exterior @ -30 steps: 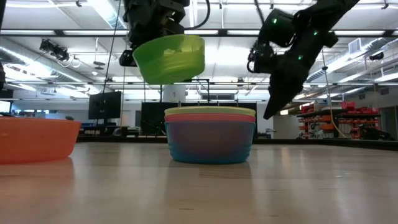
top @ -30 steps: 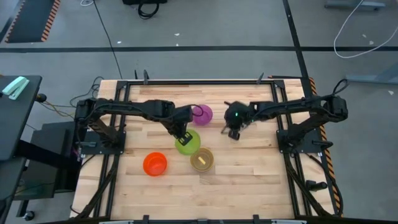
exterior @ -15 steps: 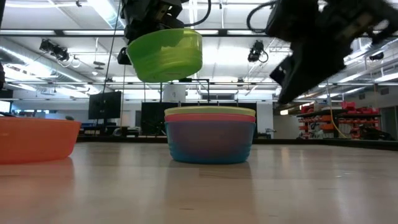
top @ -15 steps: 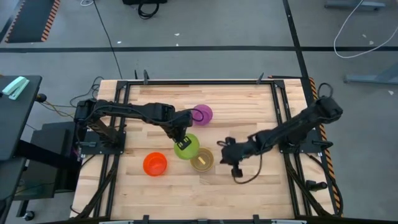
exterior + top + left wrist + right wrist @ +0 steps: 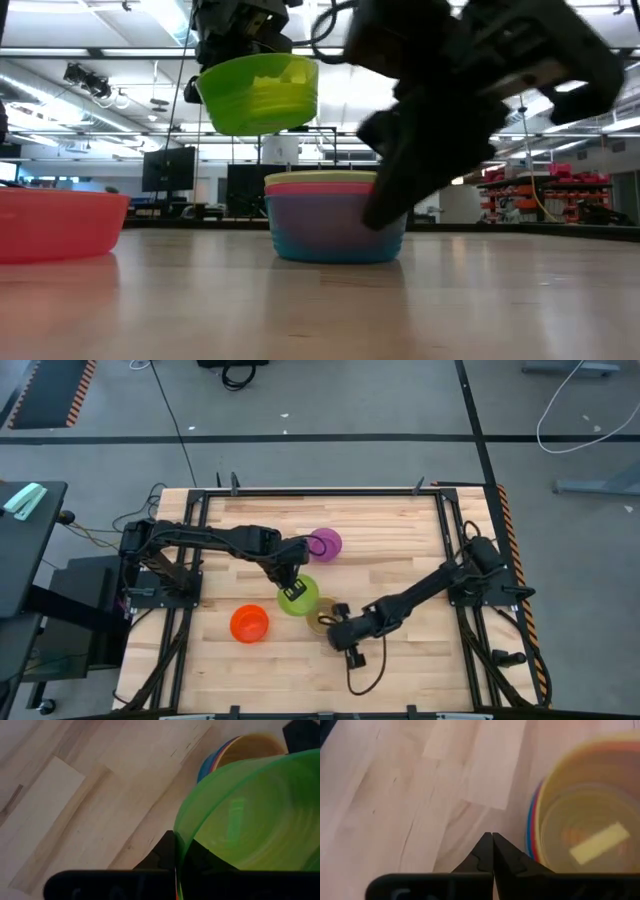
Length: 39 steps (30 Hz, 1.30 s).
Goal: Nest bowls inside each other
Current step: Stack the green bowl on top of the yellow bowl
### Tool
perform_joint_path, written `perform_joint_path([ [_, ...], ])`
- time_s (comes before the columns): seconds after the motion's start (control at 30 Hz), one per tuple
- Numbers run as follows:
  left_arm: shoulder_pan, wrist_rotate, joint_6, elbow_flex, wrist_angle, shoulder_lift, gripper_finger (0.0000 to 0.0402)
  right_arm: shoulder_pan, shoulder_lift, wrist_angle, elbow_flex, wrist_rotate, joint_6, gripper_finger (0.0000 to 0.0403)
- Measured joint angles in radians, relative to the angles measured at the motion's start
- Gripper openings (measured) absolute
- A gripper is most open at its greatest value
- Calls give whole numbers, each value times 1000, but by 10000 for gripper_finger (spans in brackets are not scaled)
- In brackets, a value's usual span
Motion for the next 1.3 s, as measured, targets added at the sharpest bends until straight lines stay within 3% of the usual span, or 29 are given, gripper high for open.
perform_joint_path([
  [0.53,0,-19,0,0,-29,1,7,-169,8,-51,22,8,-98,1],
  [1.0,86,10,29,0,1,97,9,-142,-204,-380,22,177,-43,0],
  [1.3,138,71,79,0,74,153,8,-204,-317,-515,22,224,-33,0],
])
